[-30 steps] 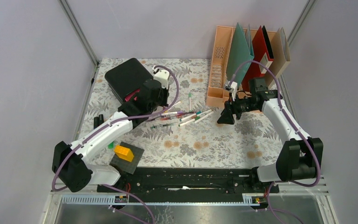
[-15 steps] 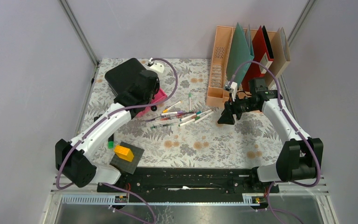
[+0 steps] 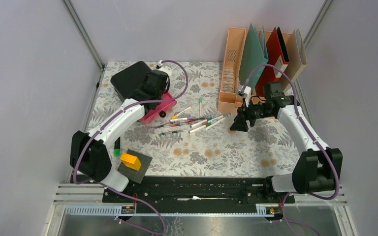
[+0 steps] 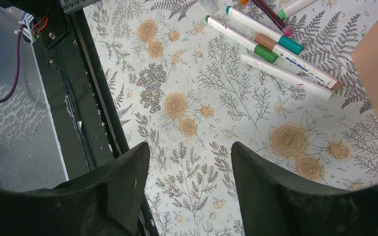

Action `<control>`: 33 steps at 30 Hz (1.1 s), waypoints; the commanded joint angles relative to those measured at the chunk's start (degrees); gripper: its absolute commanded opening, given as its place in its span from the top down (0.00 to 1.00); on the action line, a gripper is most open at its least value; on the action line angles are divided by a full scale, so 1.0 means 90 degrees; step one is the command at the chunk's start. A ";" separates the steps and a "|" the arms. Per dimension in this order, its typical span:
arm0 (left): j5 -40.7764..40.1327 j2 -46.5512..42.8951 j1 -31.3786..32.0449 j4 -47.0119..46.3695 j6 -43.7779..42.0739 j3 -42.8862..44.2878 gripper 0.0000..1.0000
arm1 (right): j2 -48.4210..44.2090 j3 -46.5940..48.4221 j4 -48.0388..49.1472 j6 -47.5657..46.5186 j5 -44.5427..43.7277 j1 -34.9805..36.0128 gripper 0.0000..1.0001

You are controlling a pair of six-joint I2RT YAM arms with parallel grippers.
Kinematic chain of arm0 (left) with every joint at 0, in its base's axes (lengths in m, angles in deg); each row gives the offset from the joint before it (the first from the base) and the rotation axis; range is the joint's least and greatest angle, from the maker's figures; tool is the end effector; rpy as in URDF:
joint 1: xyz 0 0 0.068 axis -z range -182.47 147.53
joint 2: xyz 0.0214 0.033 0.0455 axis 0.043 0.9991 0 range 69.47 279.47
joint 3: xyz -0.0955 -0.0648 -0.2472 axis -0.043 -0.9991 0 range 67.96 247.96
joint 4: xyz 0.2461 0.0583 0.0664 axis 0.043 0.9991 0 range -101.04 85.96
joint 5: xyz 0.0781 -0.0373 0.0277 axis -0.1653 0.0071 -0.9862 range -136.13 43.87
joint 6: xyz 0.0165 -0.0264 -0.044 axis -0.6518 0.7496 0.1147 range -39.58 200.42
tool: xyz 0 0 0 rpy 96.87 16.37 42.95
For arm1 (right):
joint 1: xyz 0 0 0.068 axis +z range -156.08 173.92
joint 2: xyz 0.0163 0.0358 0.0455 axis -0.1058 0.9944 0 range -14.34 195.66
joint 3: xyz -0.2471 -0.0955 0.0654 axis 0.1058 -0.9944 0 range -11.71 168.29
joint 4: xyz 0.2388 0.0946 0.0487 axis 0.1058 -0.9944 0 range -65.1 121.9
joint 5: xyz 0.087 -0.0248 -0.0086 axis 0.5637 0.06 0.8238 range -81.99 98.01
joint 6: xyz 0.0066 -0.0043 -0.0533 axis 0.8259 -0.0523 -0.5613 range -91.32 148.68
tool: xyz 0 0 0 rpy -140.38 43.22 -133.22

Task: Organize the desk
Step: Place the stationery in the drawer.

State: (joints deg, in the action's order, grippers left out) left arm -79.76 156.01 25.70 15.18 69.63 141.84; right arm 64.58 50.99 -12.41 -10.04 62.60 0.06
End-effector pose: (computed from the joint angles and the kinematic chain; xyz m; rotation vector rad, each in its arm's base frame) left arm 0.3063 -0.1417 0.3168 0.4213 2.1181 0.4839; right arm 0.2632 0.0574 0.2794 -1.1333 1.9507 0.9423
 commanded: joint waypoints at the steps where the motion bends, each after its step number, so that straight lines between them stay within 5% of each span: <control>1: -0.0270 -0.0021 -0.0053 -0.0221 0.0192 0.0253 0.46 | -0.0256 -0.0052 0.0017 -0.0092 0.0118 0.0065 0.32; 6: 0.0442 -0.0648 -0.0049 -0.0345 0.0670 0.0086 0.32 | -0.0341 -0.0074 0.0012 -0.0144 0.0098 0.0063 0.31; 11: 0.1632 -0.1869 -0.0065 -0.1193 0.1510 -0.0897 0.02 | -0.0416 -0.0116 0.0013 -0.0278 0.0058 0.0060 0.31; 16: 0.4299 -0.2935 -0.0151 -0.2229 0.2724 -0.2236 0.01 | -0.0433 -0.0147 0.0012 -0.0387 0.0044 0.0067 0.31; 20: 0.5544 -0.3236 -0.0151 -0.3064 0.3341 -0.2936 0.01 | -0.0439 -0.0169 0.0012 -0.0442 0.0057 0.0061 0.31; 28: 0.6896 -0.2771 -0.0130 -0.3413 0.3946 -0.3125 0.01 | -0.0392 -0.0167 0.0012 -0.0472 0.0037 0.0055 0.31; 33: 0.6601 -0.2432 0.0396 -0.3492 0.3870 -0.3141 0.01 | -0.0360 -0.0169 0.0003 -0.0479 0.0043 0.0056 0.31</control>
State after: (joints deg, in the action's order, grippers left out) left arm -22.19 132.58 25.57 -11.38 103.57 113.54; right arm 62.09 49.48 -12.43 -13.10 62.51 0.06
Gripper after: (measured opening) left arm 0.987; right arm 0.692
